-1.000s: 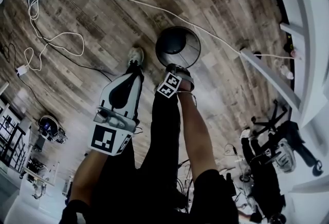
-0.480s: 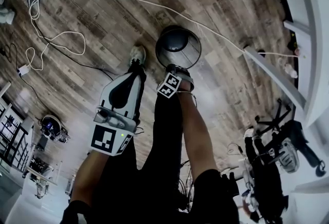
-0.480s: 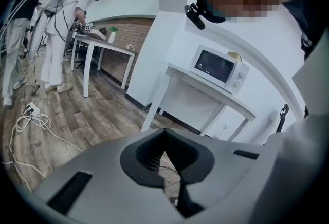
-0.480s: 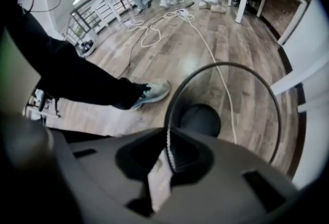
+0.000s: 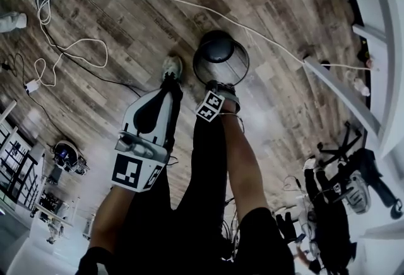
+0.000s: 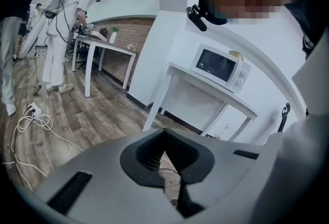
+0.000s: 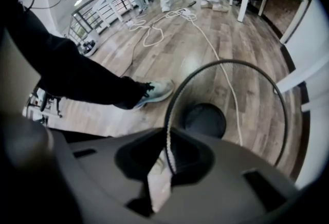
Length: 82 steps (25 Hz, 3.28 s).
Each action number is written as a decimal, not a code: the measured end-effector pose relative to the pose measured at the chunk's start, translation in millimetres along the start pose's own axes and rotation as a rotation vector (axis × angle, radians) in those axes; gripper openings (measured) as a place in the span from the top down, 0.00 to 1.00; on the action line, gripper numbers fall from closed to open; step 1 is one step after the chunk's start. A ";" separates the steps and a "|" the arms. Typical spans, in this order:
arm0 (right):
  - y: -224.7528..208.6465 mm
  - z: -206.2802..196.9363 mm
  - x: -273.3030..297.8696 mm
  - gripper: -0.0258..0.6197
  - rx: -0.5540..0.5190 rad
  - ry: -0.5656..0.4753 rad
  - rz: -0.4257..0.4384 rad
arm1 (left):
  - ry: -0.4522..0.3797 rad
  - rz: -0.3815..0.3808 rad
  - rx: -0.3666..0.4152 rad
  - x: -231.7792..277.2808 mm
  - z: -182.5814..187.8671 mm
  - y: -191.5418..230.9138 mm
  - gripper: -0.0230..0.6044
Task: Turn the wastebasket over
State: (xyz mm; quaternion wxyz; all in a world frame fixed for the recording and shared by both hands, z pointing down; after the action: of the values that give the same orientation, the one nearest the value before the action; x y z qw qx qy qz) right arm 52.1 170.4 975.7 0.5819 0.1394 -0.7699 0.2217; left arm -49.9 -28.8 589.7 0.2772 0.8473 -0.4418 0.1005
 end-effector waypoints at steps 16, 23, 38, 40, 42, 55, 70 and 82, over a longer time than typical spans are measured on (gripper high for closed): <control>1.3 0.7 -21.1 0.84 0.053 -0.031 -0.026 | -0.013 -0.007 0.007 -10.5 13.1 -4.4 0.91; -11.1 3.4 -62.0 0.89 0.172 -0.055 -0.019 | -0.034 -0.019 0.004 -16.6 35.3 -14.7 0.91; -37.2 34.7 -230.1 0.91 0.732 -0.196 -0.056 | -0.085 -0.073 0.022 -57.3 132.0 -80.7 0.91; -41.8 37.6 -255.9 0.91 0.770 -0.210 -0.077 | -0.099 -0.082 0.033 -61.9 147.5 -90.4 0.91; -44.1 40.3 -280.1 0.91 0.783 -0.219 -0.108 | -0.109 -0.090 0.043 -67.8 160.5 -98.9 0.91; -58.7 99.2 -452.6 0.91 0.798 -0.500 -0.270 | -0.168 -0.088 0.111 -120.0 229.7 -137.1 0.91; -61.5 151.4 -659.1 0.91 0.714 -0.905 -0.490 | -0.300 -0.089 0.187 -166.4 294.6 -171.7 0.91; -0.8 153.1 -791.6 0.91 0.660 -1.271 -0.654 | -0.415 -0.064 0.225 -207.2 329.7 -192.1 0.91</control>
State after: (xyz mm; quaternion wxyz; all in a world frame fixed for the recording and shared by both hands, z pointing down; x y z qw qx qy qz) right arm 149.5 58.2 183.1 -0.0056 0.6247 -0.7692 0.1342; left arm -42.1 18.1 158.1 0.0873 0.8890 -0.4481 -0.0362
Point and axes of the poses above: the fingertips, and each gripper's own axes: x forward along the fingers, y to its left, z out of its top, the point moved 4 cm from there along -x, backward along the fingers, and after that the axes turned 7 degrees about -y, right-handed, at the moved point
